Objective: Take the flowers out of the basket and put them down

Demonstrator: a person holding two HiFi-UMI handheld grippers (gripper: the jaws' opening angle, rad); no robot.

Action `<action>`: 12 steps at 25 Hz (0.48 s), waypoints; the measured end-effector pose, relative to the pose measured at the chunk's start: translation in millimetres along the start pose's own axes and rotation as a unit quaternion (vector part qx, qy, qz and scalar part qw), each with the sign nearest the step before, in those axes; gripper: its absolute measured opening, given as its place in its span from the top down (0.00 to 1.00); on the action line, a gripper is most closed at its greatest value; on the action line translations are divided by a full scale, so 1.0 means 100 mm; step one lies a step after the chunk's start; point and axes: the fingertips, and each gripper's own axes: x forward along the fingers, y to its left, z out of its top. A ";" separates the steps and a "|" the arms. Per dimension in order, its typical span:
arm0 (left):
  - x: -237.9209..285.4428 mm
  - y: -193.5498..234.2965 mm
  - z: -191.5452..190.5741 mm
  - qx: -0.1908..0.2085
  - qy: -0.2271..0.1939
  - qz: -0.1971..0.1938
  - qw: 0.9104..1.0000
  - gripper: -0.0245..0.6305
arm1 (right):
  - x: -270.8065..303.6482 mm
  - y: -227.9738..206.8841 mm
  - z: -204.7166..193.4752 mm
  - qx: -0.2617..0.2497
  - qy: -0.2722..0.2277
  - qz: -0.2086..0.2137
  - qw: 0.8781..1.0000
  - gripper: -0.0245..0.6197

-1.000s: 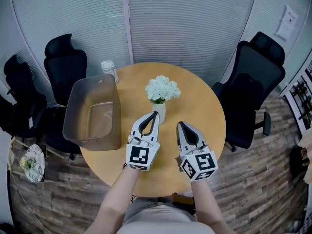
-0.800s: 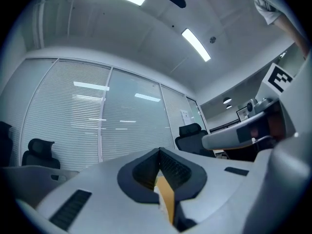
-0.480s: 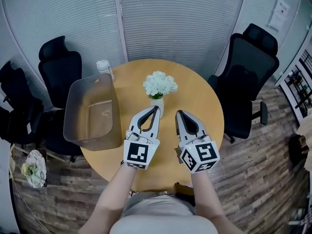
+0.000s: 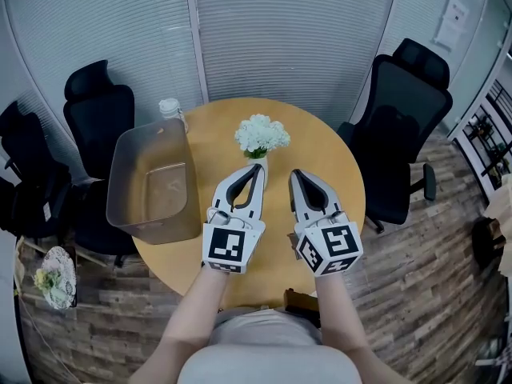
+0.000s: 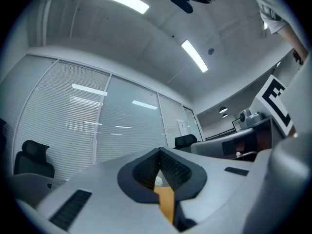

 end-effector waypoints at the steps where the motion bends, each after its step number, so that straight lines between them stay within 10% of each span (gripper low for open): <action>1: -0.01 0.01 0.02 -0.002 -0.002 0.002 1.000 0.96 | 0.00 0.02 0.01 -0.004 0.000 0.002 1.000 0.92; 12: -0.08 0.02 0.16 0.000 -0.013 0.008 1.000 0.96 | 0.03 0.18 0.14 -0.027 -0.012 0.018 0.999 0.92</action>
